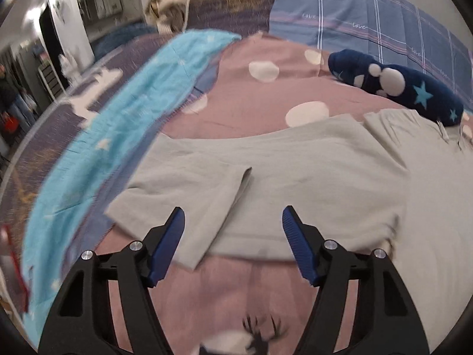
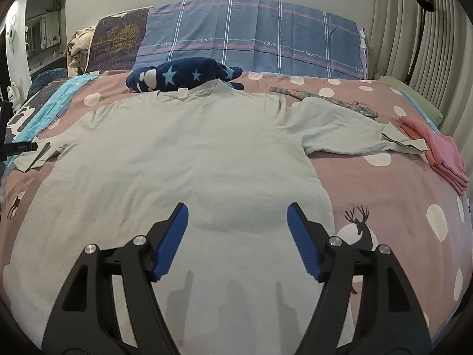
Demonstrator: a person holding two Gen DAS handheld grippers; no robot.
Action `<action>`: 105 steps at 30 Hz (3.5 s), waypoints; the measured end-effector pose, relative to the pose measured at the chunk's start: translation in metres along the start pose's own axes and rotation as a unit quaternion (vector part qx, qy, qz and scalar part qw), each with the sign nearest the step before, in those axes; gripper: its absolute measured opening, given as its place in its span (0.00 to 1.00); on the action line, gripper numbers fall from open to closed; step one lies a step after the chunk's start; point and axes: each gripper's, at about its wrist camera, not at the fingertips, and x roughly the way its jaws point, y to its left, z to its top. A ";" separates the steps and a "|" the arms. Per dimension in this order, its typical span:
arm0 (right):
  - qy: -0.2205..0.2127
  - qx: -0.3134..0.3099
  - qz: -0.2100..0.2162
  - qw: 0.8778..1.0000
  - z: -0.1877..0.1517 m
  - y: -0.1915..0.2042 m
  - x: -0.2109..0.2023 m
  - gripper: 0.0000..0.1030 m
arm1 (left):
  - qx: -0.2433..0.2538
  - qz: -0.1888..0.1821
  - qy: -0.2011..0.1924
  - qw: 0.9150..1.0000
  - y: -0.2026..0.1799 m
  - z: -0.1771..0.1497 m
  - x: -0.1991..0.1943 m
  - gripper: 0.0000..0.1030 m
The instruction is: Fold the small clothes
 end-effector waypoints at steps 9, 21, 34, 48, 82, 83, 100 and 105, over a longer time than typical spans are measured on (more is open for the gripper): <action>0.019 -0.014 -0.005 1.000 0.005 0.011 0.019 0.69 | 0.005 0.016 0.046 0.999 0.003 0.012 0.057 0.68; 0.021 -0.010 0.001 1.000 0.010 0.011 0.026 0.70 | -0.033 -0.131 0.002 0.991 0.014 0.039 0.007 0.01; 0.010 0.006 0.055 0.998 0.029 -0.002 0.016 0.70 | 0.146 -0.348 -0.025 0.926 -0.220 0.042 -0.114 0.01; 0.096 0.032 0.286 0.953 0.088 0.048 0.109 0.82 | 0.196 -0.367 0.018 0.909 -0.305 0.024 -0.106 0.01; 0.134 0.162 0.211 0.955 0.064 -0.104 0.141 0.54 | 0.115 -0.237 -0.081 0.961 -0.154 -0.019 -0.096 0.62; 0.132 0.163 0.200 0.957 0.070 -0.108 0.140 0.58 | 0.098 -0.230 -0.069 0.966 -0.134 -0.025 -0.087 0.62; 0.018 0.084 0.017 0.996 0.148 -0.085 0.127 0.16 | 0.067 -0.224 -0.015 0.972 -0.088 -0.057 -0.025 0.62; 0.088 0.069 -0.096 0.989 0.139 -0.086 0.156 0.31 | 0.081 -0.241 -0.019 0.967 -0.099 -0.049 -0.020 0.57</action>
